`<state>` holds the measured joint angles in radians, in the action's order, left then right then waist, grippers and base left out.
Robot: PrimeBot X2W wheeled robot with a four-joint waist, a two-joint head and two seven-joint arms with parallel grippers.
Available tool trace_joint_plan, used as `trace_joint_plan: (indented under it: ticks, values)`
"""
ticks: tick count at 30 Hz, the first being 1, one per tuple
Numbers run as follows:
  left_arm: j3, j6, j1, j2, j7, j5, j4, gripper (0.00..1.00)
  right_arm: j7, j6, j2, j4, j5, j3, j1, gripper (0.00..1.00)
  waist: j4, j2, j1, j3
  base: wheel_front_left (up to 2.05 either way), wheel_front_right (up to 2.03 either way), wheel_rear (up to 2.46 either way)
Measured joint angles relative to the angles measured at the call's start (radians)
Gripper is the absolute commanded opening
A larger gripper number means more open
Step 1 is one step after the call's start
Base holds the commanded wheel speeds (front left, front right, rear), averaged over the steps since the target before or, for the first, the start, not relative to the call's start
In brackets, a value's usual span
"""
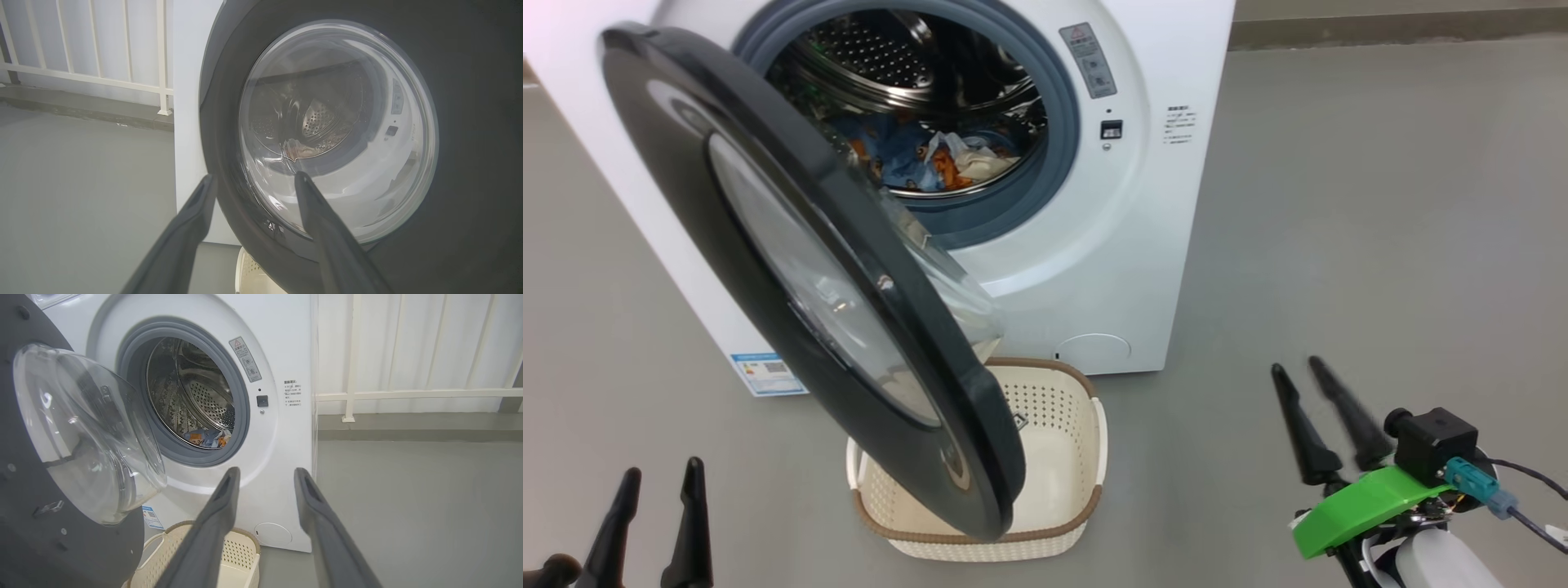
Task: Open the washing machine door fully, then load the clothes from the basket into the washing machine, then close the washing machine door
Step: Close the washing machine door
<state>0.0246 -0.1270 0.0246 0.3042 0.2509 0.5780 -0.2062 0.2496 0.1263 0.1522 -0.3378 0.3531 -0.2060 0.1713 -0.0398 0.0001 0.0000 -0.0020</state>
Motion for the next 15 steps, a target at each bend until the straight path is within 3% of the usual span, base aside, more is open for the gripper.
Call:
trace_joint_plan:
  ticks: [15]
  values:
    - [0.016,0.0,0.0,0.001,0.0,0.01,-0.028,1.0,0.0,0.0,-0.016,0.067,0.016,-0.049,0.025,0.0,0.117,0.0,0.0,-0.009,0.0,0.0,0.0]
